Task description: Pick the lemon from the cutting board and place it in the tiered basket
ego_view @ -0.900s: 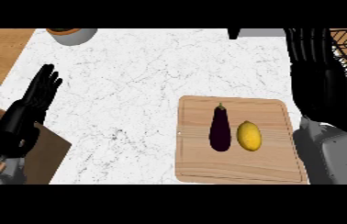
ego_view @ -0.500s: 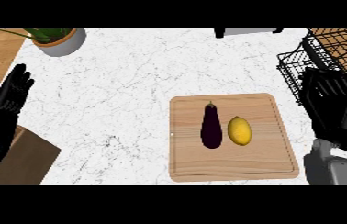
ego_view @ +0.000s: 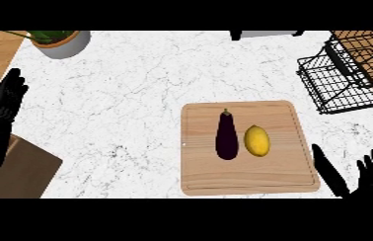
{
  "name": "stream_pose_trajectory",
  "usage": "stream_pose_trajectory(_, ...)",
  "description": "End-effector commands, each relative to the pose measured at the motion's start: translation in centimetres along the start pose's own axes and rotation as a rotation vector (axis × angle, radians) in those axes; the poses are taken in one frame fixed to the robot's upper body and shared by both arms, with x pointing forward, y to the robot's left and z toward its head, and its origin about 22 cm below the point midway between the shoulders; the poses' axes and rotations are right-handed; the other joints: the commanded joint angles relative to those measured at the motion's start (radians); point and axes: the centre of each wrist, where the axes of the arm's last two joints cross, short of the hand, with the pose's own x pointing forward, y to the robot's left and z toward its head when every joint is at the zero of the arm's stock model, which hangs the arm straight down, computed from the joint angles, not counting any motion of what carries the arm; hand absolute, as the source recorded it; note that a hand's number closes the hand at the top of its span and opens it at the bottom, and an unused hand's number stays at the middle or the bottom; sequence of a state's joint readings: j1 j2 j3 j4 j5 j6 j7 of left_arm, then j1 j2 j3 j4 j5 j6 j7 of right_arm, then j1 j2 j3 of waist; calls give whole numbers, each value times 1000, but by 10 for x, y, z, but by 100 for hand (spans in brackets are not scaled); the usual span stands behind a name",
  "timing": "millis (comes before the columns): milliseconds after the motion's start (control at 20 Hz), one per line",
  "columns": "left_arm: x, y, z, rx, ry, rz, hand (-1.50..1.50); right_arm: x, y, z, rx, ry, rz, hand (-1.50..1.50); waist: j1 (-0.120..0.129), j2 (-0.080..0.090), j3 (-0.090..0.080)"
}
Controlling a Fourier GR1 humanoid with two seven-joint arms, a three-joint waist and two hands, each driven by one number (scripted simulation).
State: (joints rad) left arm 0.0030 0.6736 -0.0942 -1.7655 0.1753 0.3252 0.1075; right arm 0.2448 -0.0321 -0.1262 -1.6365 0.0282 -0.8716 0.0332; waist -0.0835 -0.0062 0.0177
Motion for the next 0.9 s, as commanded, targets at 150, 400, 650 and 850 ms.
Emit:
stream_pose_trajectory(150,-15,-15,-1,-32,90,11,0,-24,-40,37,201,133,327,-150,52,31,-33)
stream_pose_trajectory(400,-11,-29,-4,-50,78,12,0,2,-47,35,309,195,460,-150,79,36,-34)
stream_pose_trajectory(650,-11,-44,-8,-83,61,11,0,45,-35,28,305,274,525,-150,94,34,-32)
stream_pose_trajectory(850,-10,-44,-11,-88,71,2,0,83,-24,24,311,384,561,-150,107,26,-29)
